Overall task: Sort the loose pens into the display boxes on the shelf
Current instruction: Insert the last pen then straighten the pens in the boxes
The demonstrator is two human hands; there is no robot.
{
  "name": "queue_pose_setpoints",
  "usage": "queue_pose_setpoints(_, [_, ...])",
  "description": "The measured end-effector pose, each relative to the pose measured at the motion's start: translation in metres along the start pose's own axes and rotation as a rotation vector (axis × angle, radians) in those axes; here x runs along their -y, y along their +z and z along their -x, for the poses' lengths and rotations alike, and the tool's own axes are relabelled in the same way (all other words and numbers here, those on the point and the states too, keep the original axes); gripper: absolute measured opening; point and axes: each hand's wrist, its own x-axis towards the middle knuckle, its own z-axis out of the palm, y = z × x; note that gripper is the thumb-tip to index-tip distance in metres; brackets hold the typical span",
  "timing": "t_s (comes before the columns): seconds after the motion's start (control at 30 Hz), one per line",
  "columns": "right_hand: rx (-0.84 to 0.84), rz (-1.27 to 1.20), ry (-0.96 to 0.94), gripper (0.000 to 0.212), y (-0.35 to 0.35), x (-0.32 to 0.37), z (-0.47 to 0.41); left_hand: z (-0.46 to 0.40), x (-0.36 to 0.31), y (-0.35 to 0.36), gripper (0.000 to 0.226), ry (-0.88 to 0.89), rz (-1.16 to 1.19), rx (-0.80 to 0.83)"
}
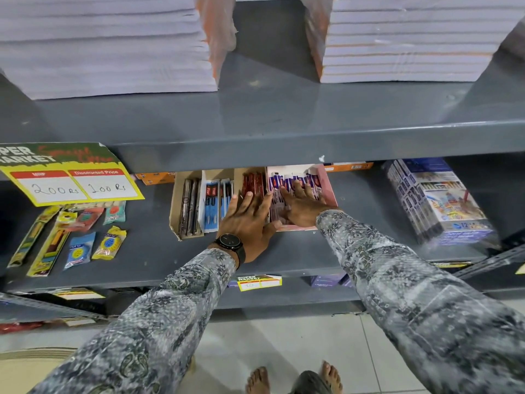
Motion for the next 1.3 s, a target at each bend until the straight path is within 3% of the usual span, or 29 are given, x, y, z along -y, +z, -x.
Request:
queue_pose_setpoints(0.1, [-0.063, -0.037, -0.017, 0.075, -0.009, 0.002, 0.009, 0.001, 0.002, -0.002, 0.072, 0.015, 0.021, 0.008])
queue_pose_setpoints(0.2, [-0.474, -0.058, -0.114, 0.062, -0.025, 0.024, 0.029, 0.008, 0.013, -0.008, 0.07, -0.038, 0.04, -0.024])
queue_pose_setpoints(0.27, [-0.593, -0.046, -0.234, 0.058, -0.035, 0.048, 0.043, 0.017, 0.029, -0.011, 0.068, -0.147, -0.004, -0.086])
queue_pose_setpoints(0.33, [-0.409, 0.088, -0.401, 0.067, -0.035, 0.071, 0.045, 0.029, 0.048, -0.012, 0.069, -0.241, -0.056, -0.125])
queue_pose_setpoints(0.43, [-0.212, 0.486, -0.399, 0.073, -0.018, 0.087, 0.033, 0.045, 0.07, -0.01, 0.07, -0.255, -0.051, -0.109])
queue_pose_setpoints(0.57, [-0.262, 0.701, -0.463, 0.021, 0.003, 0.085, 0.02, 0.05, 0.079, -0.01, 0.069, -0.212, 0.08, -0.04])
queue_pose_setpoints(0.7, [-0.331, 0.796, -0.436, 0.024, 0.012, 0.08, 0.014, 0.049, 0.075, -0.01, 0.07, -0.171, 0.129, -0.013])
queue_pose_setpoints(0.8, [-0.349, 0.8, -0.417, 0.047, 0.014, 0.08, 0.014, 0.051, 0.076, -0.01, 0.071, -0.173, 0.108, -0.041])
queue_pose_setpoints(0.97, [-0.291, 0.878, -0.441, 0.027, 0.016, 0.084, 0.016, 0.056, 0.087, -0.008, 0.073, -0.175, 0.099, -0.031])
queue_pose_setpoints(1.07, [-0.282, 0.867, -0.446, 0.034, 0.009, 0.088, 0.021, 0.058, 0.093, -0.01, 0.074, -0.169, 0.108, -0.012])
queue_pose_setpoints(1.17, [-0.398, 0.707, -0.436, 0.058, -0.002, 0.092, 0.022, 0.063, 0.098, -0.017, 0.072, -0.145, 0.062, -0.055])
queue_pose_setpoints(1.3, [-0.601, 0.379, -0.447, 0.057, -0.021, 0.114, 0.03, 0.071, 0.112, -0.022, 0.068, -0.24, -0.02, -0.132])
